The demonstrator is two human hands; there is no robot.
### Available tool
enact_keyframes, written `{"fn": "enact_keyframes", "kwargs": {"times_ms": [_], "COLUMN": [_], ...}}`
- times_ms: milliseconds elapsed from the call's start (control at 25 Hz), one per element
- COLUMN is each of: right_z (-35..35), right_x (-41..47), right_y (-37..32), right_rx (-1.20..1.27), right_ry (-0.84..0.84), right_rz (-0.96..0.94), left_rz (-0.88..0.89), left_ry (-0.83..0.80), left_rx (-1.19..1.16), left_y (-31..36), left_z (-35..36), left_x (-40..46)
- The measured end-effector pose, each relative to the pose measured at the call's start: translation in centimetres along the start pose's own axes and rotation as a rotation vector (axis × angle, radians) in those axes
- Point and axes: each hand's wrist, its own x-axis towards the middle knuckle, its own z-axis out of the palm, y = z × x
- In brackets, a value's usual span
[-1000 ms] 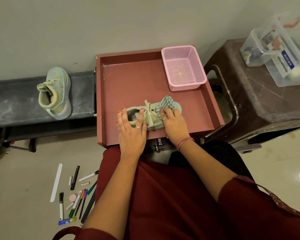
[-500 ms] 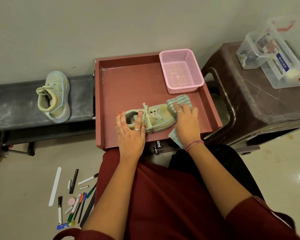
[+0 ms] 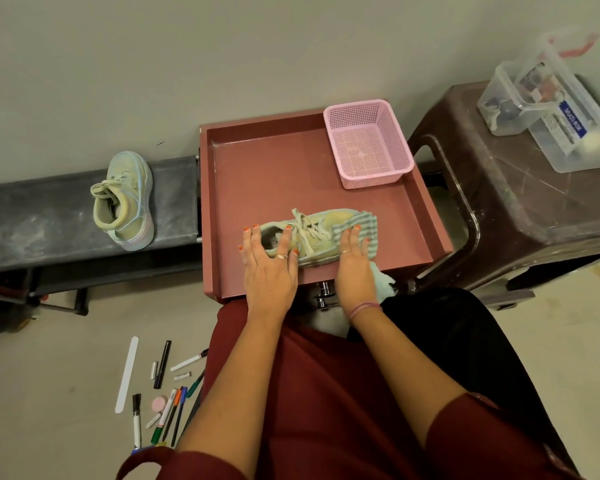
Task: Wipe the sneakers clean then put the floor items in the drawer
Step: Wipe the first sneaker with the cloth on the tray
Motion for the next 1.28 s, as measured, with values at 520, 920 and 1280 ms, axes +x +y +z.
{"fn": "enact_keyframes", "kwargs": {"times_ms": [520, 920, 1280], "right_z": [-4.3, 0.2, -0.1], "right_x": [2.0, 0.5, 2.7], "right_y": [3.3, 0.9, 1.0], "right_rx": [0.385, -0.066, 0.225], "right_ry": [0.081, 0.104, 0.032], "right_rz": [0.21, 0.014, 0.126], "left_rz": [-0.038, -0.038, -0.057], "left_ry": [-0.012, -0.012, 0.005], "left_rx": [-0.136, -0.168, -0.142], "left_y": [0.0, 0.0, 0.3], "left_z": [0.0, -0.4, -0.1], "left_x": [-0.1, -0.1, -0.1]}}
